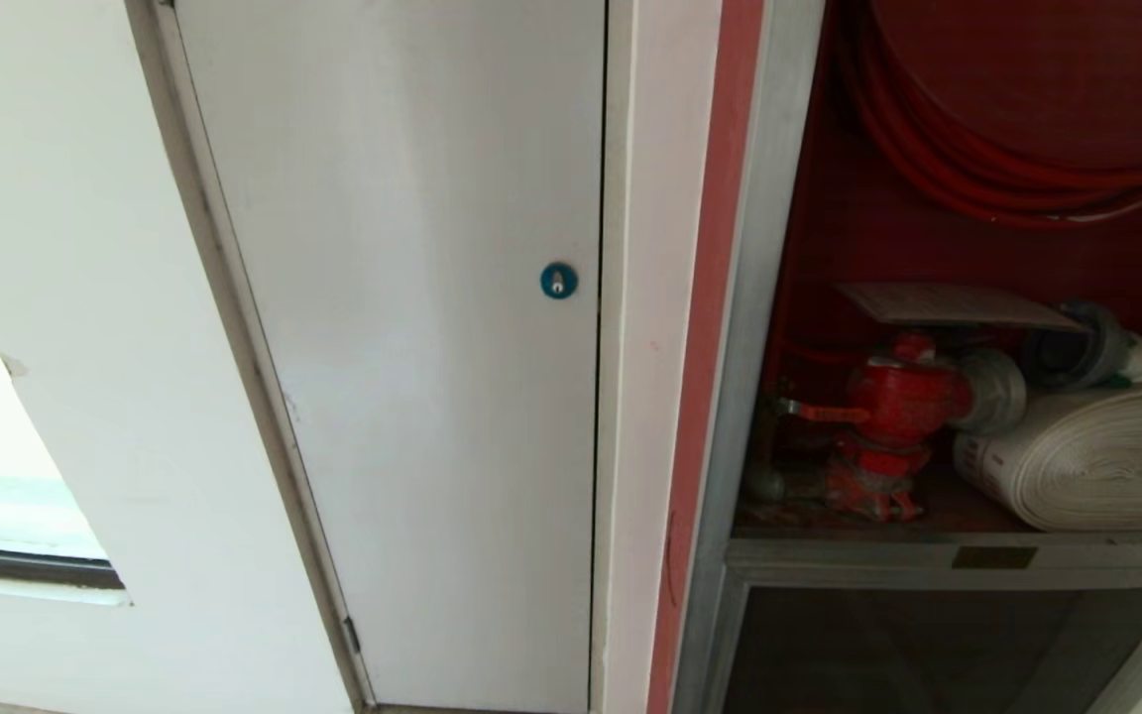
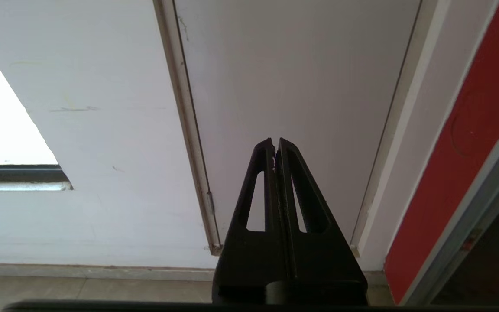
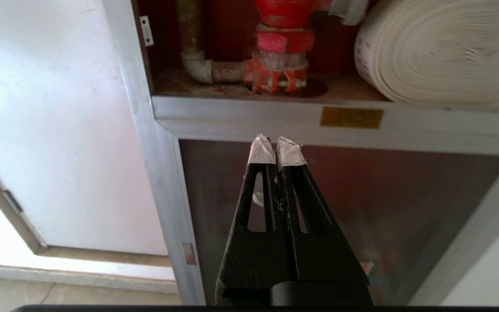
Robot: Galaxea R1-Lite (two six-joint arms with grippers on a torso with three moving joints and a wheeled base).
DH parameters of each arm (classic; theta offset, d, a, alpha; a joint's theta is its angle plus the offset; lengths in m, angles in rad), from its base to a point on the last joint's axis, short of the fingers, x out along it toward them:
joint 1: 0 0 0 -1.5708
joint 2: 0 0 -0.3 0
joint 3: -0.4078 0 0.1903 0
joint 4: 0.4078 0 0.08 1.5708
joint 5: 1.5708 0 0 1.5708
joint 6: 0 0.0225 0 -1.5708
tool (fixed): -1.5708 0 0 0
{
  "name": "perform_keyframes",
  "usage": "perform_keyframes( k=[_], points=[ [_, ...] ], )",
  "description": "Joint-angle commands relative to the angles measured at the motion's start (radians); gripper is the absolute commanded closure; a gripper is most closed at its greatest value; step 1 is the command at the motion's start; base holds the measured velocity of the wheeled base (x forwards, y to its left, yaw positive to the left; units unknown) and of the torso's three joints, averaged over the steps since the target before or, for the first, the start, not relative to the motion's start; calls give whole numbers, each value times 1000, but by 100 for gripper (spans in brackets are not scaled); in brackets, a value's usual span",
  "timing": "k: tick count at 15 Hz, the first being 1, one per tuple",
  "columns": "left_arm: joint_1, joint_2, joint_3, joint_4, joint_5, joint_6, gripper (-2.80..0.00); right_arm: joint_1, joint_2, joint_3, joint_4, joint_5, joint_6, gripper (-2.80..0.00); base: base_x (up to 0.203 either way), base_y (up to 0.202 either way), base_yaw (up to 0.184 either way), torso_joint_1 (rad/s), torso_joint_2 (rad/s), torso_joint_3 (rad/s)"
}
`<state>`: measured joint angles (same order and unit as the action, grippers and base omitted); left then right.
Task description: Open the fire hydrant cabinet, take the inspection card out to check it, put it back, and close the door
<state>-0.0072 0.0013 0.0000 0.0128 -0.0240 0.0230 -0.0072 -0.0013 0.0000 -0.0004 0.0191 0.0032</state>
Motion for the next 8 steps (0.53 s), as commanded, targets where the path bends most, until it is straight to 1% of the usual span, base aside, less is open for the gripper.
perform_keyframes(
  k=[1,8],
  points=[
    [0,0,-1,0,-1,0,0,0,1,0,0,-1,0,0,196,0,0,8,5,2],
    [0,0,0,0,-1,0,0,0,1,0,0,1,0,0,197,0,0,3,1,3]
  ],
)
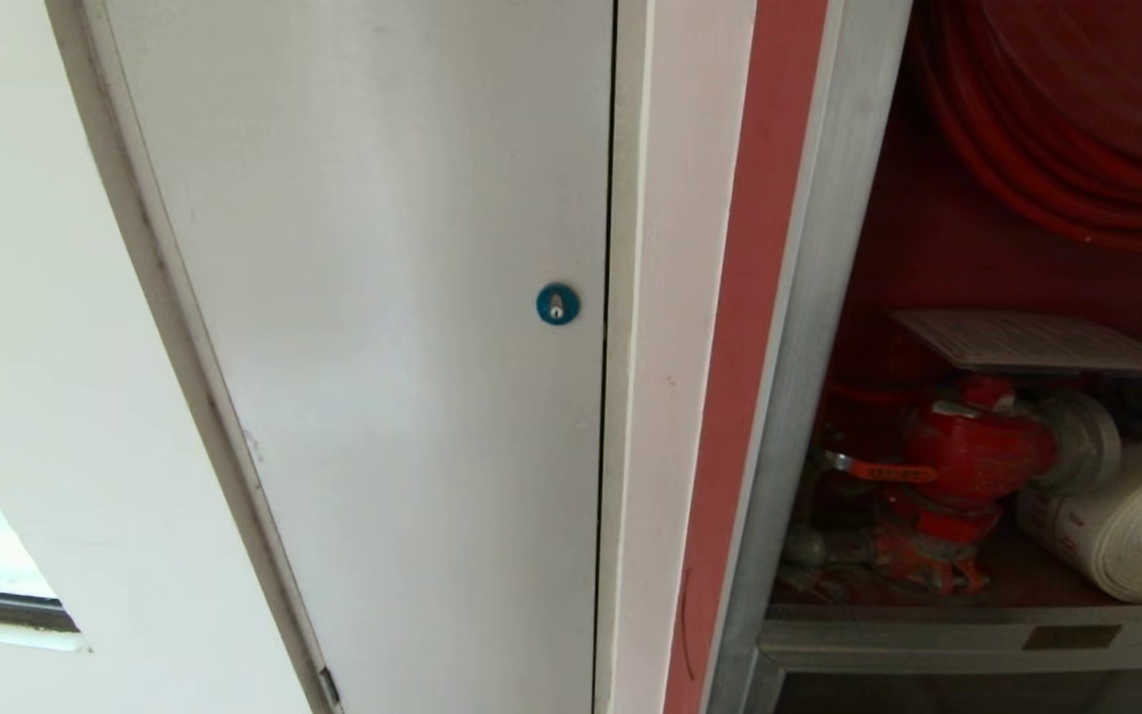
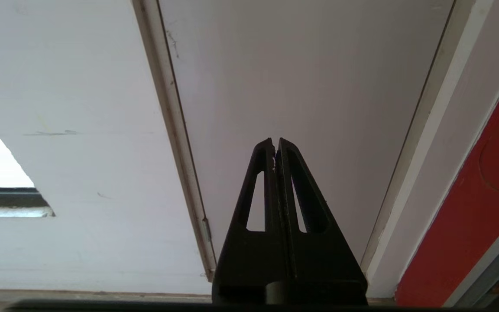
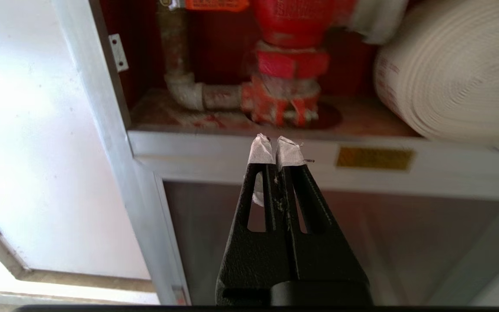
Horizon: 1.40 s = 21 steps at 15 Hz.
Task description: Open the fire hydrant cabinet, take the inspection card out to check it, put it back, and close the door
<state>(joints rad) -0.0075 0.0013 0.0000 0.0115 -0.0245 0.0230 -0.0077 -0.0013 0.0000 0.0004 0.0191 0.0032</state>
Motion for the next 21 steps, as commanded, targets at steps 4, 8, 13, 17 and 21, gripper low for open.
perform_keyframes(
  k=[4,8,13,17,21],
  points=[
    [0,0,0,-1,0,-3,0,0,1,0,0,1,0,0,194,0,0,2,0,2],
    [0,0,0,-1,0,-3,0,0,1,0,0,1,0,0,65,0,1,4,4,2],
    [0,0,0,-1,0,-3,0,0,1,0,0,1,0,0,0,0,0,0,0,0],
    [0,0,0,-1,0,-3,0,0,1,0,0,1,0,0,0,0,0,0,0,0],
    [0,0,0,-1,0,-3,0,0,1,0,0,1,0,0,0,0,0,0,0,0]
  ],
)
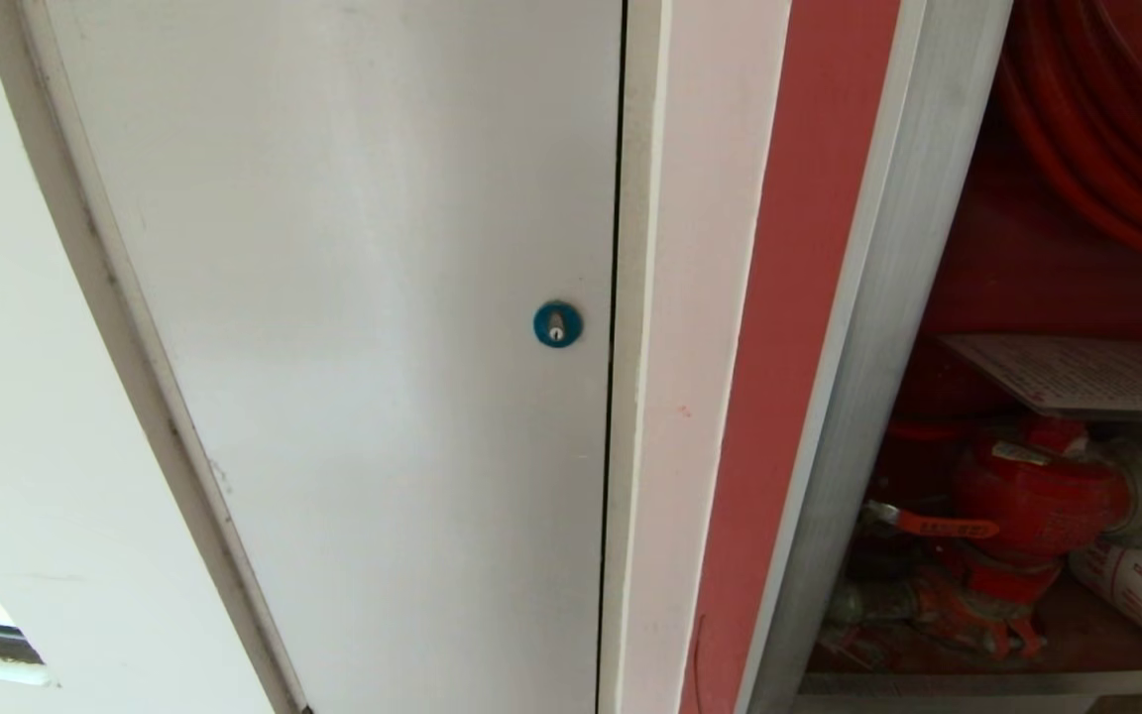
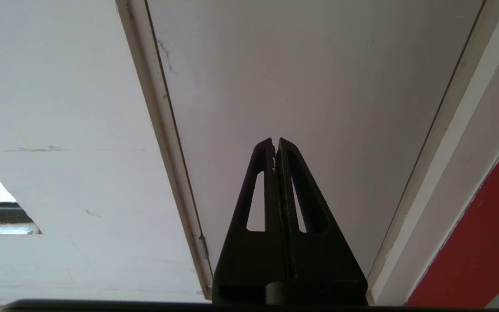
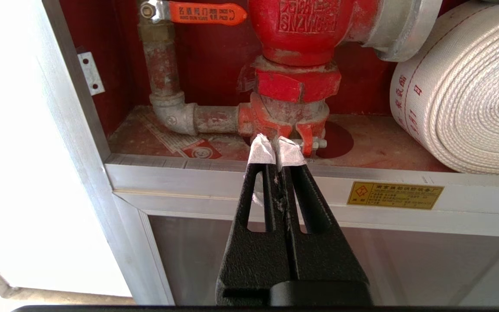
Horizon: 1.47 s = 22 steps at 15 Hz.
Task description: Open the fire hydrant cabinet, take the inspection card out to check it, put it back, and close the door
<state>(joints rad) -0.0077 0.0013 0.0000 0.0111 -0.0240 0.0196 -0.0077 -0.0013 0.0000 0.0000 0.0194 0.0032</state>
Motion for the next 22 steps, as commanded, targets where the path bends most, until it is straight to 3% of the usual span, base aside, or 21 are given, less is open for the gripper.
perform_keyframes(
  k=[1,22],
  points=[
    [0,0,0,0,-1,0,0,0,1,0,0,1,0,0,0,0,0,0,0,0],
    [0,0,0,0,-1,0,0,0,1,0,0,-1,2,0,0,0,0,0,0,0]
  ],
)
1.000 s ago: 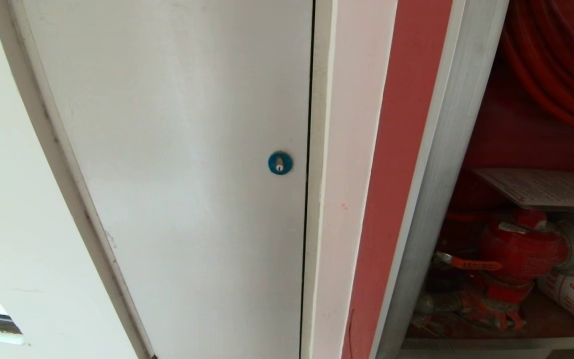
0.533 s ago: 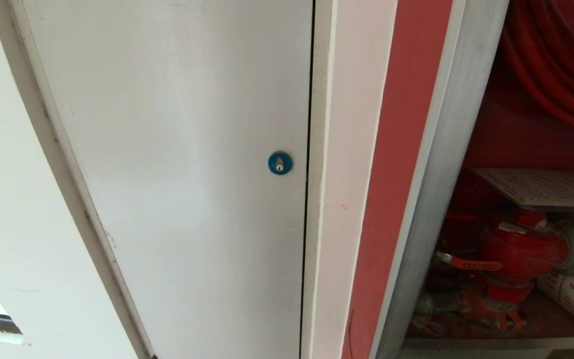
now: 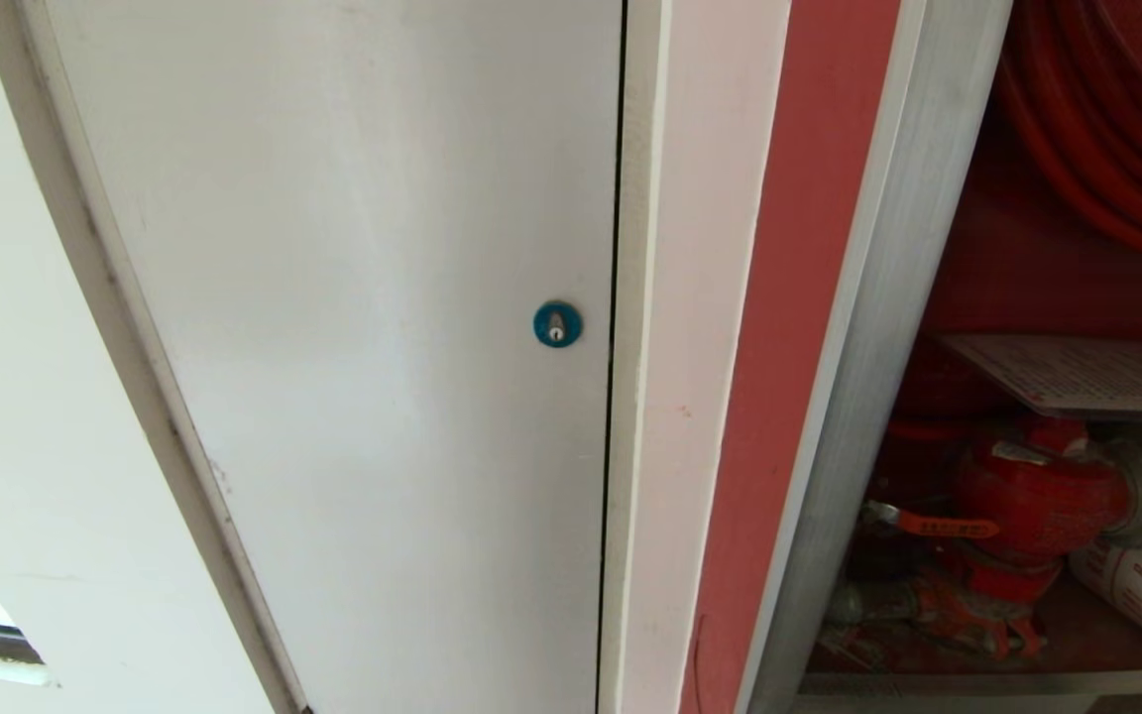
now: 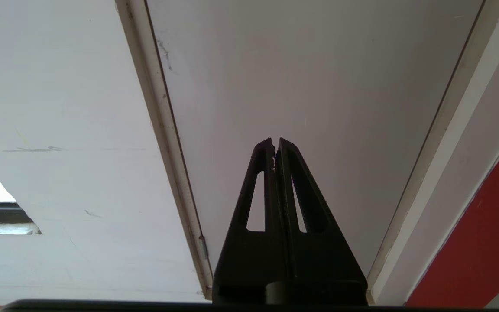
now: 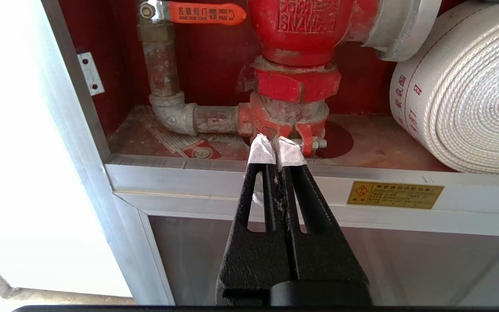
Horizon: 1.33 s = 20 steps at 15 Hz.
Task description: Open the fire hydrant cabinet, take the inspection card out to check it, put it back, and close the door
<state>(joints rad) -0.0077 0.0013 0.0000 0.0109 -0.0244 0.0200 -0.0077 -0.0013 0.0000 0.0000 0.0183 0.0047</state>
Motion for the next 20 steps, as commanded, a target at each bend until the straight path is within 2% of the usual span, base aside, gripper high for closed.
perform_keyframes(
  k=[1,3,8,14,18,20],
  points=[
    [0,0,0,0,0,0,0,0,1,0,0,-1,3,0,0,0,0,0,0,0],
    [0,0,0,0,0,0,0,0,1,-3,0,-9,3,0,0,0,0,0,0,0],
    [0,0,0,0,0,0,0,-2,29,-138,13,-84,-6,0,0,0,0,0,0,0],
    [0,0,0,0,0,0,0,-4,296,-301,3,-191,-12,0,0,0,0,0,0,0],
    [0,0,0,0,0,0,0,-10,529,-409,-94,-362,-25,0,0,0,0,0,0,0],
    [0,0,0,0,0,0,0,-11,591,-484,-145,-422,-131,0,0,0,0,0,0,0]
  ],
)
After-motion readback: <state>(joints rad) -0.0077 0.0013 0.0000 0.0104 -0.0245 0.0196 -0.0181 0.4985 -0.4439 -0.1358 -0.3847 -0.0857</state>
